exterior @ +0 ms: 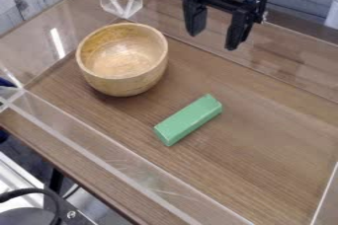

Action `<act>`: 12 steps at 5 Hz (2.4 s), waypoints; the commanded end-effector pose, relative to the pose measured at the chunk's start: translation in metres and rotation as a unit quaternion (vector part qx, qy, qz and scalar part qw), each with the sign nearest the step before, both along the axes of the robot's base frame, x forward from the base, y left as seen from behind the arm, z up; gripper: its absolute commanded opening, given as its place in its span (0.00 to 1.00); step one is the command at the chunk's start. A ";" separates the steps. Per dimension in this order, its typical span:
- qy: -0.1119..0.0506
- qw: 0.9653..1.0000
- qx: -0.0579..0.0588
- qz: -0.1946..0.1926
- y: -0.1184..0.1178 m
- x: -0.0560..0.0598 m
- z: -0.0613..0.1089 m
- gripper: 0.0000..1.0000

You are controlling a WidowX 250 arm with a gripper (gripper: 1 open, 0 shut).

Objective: Put the green block in the brown bowl

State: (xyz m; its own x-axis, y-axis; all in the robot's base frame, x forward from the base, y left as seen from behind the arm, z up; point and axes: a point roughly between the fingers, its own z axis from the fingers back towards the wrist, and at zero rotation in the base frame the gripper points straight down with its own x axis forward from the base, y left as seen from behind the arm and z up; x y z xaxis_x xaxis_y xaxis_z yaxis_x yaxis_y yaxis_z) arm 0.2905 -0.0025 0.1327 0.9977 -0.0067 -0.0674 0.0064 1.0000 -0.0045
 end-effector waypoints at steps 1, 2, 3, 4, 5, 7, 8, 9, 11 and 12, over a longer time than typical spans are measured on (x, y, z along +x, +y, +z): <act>0.011 0.999 0.000 -0.042 -0.001 -0.008 -0.012 1.00; 0.024 0.996 0.001 -0.087 -0.002 -0.023 -0.034 1.00; 0.022 0.993 -0.003 -0.114 -0.002 -0.031 -0.053 1.00; 0.018 0.989 -0.009 -0.147 -0.004 -0.036 -0.071 1.00; 0.011 0.986 -0.015 -0.166 -0.006 -0.038 -0.085 1.00; -0.004 0.984 -0.027 -0.179 -0.011 -0.032 -0.098 1.00; -0.008 0.983 -0.032 -0.182 -0.014 -0.032 -0.102 1.00; -0.010 0.982 -0.038 -0.184 -0.016 -0.031 -0.107 1.00; -0.011 0.982 -0.044 -0.181 -0.018 -0.032 -0.109 1.00; -0.012 0.983 -0.046 -0.177 -0.018 -0.032 -0.106 1.00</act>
State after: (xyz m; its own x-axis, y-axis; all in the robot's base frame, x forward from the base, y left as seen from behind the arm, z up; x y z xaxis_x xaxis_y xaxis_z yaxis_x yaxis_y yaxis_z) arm 0.2551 -0.0199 0.0185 0.9305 -0.3621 -0.0554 0.3561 0.9296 -0.0949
